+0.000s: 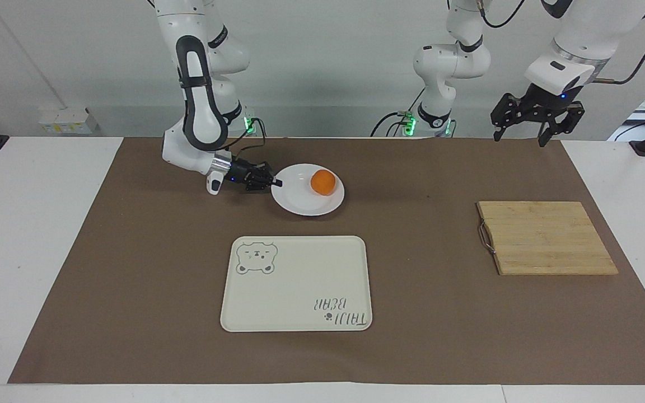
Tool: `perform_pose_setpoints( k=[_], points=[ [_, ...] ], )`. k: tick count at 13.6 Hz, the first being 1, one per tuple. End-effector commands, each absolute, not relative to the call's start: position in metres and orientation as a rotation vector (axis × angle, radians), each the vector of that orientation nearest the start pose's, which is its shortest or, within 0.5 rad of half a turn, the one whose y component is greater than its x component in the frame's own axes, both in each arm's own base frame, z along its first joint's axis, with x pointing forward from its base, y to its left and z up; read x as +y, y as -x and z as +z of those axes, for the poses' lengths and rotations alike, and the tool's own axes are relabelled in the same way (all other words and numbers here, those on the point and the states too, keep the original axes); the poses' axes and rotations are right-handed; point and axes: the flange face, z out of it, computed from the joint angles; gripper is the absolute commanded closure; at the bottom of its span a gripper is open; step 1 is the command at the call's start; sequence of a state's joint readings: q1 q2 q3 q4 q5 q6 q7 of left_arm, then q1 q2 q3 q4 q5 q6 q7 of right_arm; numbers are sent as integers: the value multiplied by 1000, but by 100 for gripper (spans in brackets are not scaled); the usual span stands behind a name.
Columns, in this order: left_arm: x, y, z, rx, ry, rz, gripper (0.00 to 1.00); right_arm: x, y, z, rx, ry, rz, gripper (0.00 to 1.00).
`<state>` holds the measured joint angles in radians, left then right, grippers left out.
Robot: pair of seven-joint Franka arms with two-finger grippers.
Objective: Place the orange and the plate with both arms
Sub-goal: 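Slide the plate with the orange onto the bear tray with the right gripper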
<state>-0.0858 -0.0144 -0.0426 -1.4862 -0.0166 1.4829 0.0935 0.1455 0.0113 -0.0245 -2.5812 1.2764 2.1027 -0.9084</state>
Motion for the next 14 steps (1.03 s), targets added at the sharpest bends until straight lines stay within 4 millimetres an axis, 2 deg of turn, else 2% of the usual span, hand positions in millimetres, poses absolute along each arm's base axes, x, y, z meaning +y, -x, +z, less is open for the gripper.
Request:
perform_pose_setpoints(
  k=[1,3,9,12,14],
  points=[
    [-68,-528,665,337,3123,-10,0,99,-415,249,-10,2140,40,100],
    [-69,-529,664,337,3123,-10,0,103,-419,258,39,2083,100,100],
    [-69,-529,664,337,3123,-10,0,92,-436,277,138,1998,158,100],
    [-68,-528,664,337,3123,-7,0,95,-454,297,183,1986,171,100],
    [-68,-529,665,334,3123,-12,0,97,-475,317,232,1989,183,100]
  ],
)
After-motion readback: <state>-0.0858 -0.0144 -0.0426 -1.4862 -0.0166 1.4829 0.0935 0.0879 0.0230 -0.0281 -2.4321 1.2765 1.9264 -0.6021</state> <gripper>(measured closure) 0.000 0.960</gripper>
